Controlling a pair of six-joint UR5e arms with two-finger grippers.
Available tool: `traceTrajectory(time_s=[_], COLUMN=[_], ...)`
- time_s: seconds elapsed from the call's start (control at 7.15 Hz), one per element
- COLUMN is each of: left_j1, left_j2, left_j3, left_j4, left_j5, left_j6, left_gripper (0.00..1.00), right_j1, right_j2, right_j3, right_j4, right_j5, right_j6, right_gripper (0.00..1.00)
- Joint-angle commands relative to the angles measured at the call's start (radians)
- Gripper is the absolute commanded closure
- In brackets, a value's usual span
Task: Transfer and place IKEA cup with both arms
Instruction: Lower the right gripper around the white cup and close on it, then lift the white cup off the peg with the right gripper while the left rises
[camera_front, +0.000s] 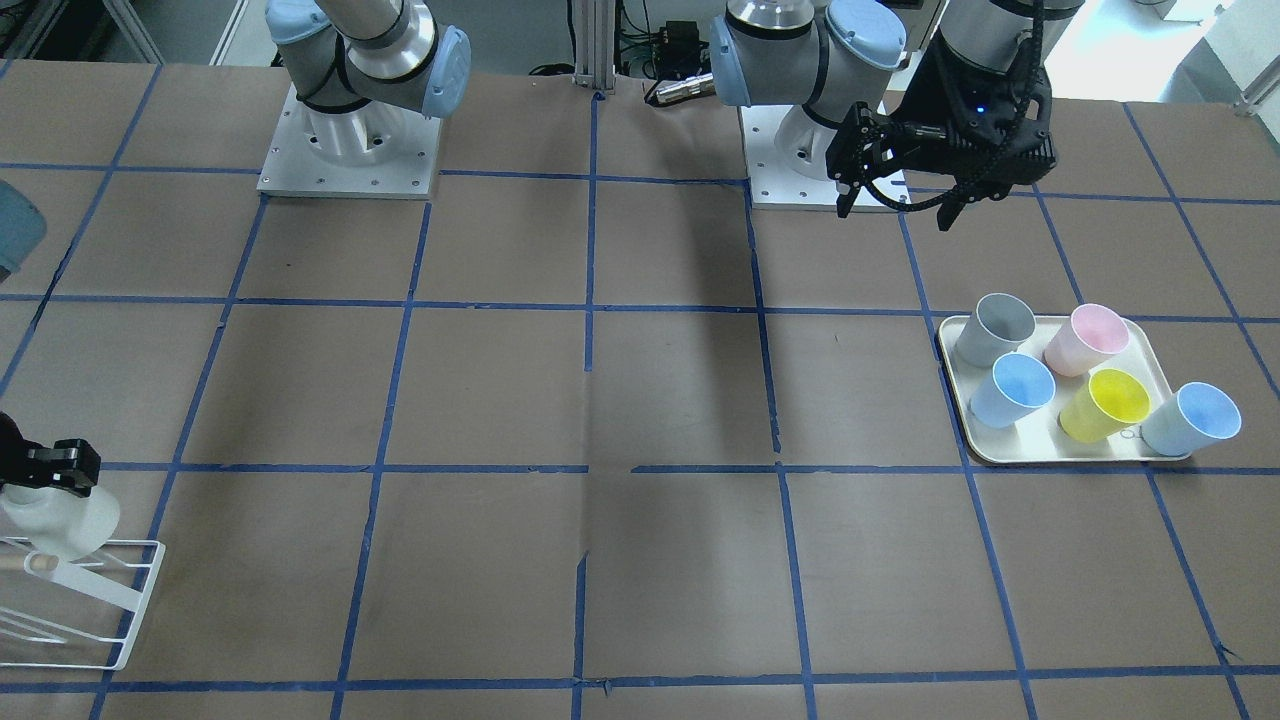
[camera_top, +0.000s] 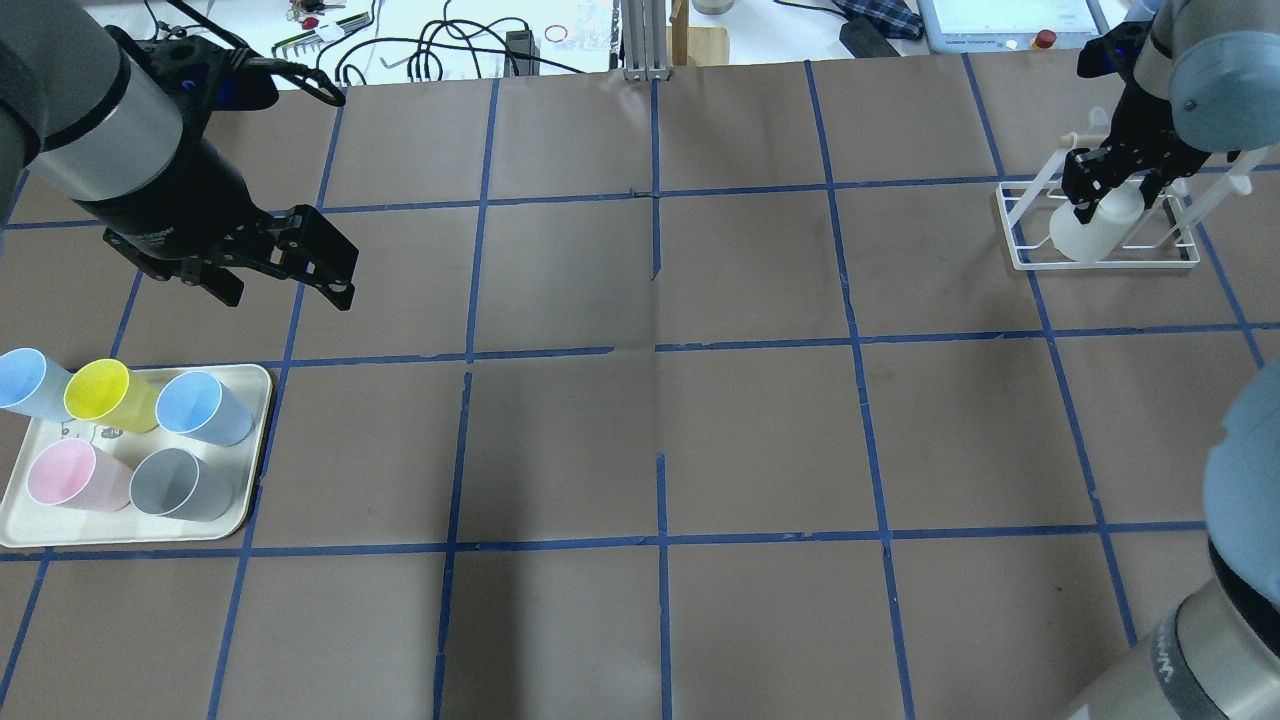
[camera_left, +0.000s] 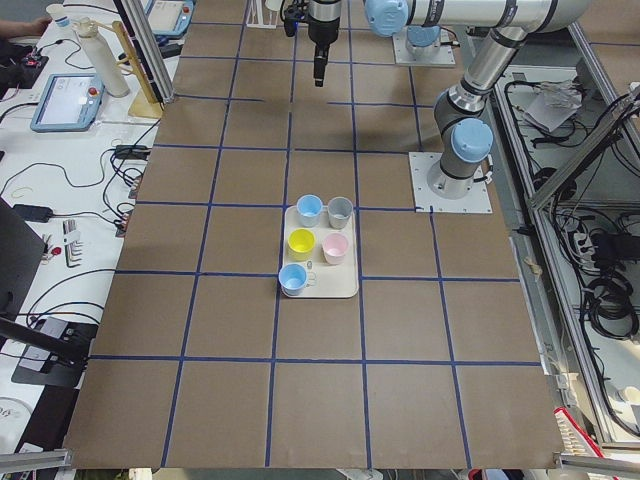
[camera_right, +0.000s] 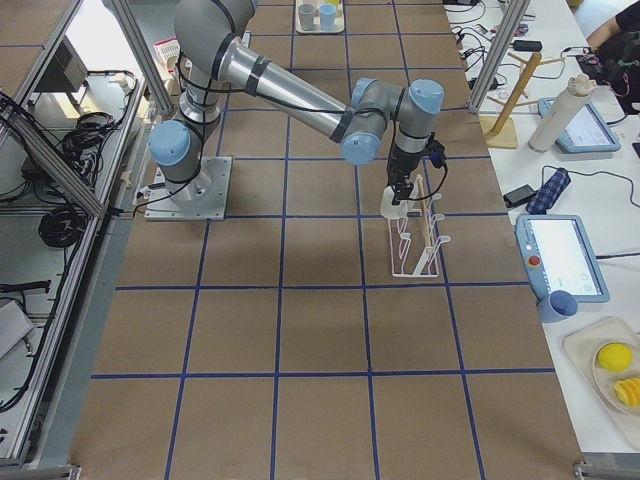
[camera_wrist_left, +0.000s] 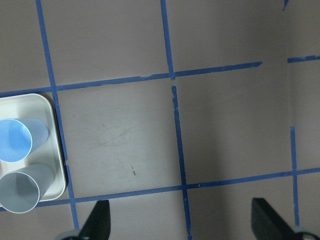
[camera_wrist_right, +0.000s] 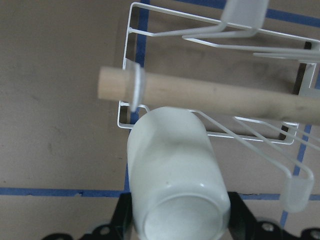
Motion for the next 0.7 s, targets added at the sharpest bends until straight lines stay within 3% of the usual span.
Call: traceTrajectory(time_s=[0.0, 0.28, 0.56], left_j1=[0.004, 0.005, 0.009], left_j2=[-0.01, 0.002, 0.005], left_j3=[0.007, 0.001, 0.003], left_j4=[0.005, 0.005, 0.005], left_j5=[-0.101, -0.289, -0.401], left_j6=[0.004, 0.004, 0.004], left_gripper=[0.0, 0.0, 0.0], right_j1=[0.003, 0.009, 0.041], right_j2=[-0.038, -0.1, -0.19], right_j3=[-0.002, -0.018, -0.019], right_j4=[0.012, 0.093, 0.188], right_j5=[-0.001, -0.001, 0.008], right_j6=[-0.014, -0.004, 0.01], right_gripper=[0.63, 0.63, 0.63])
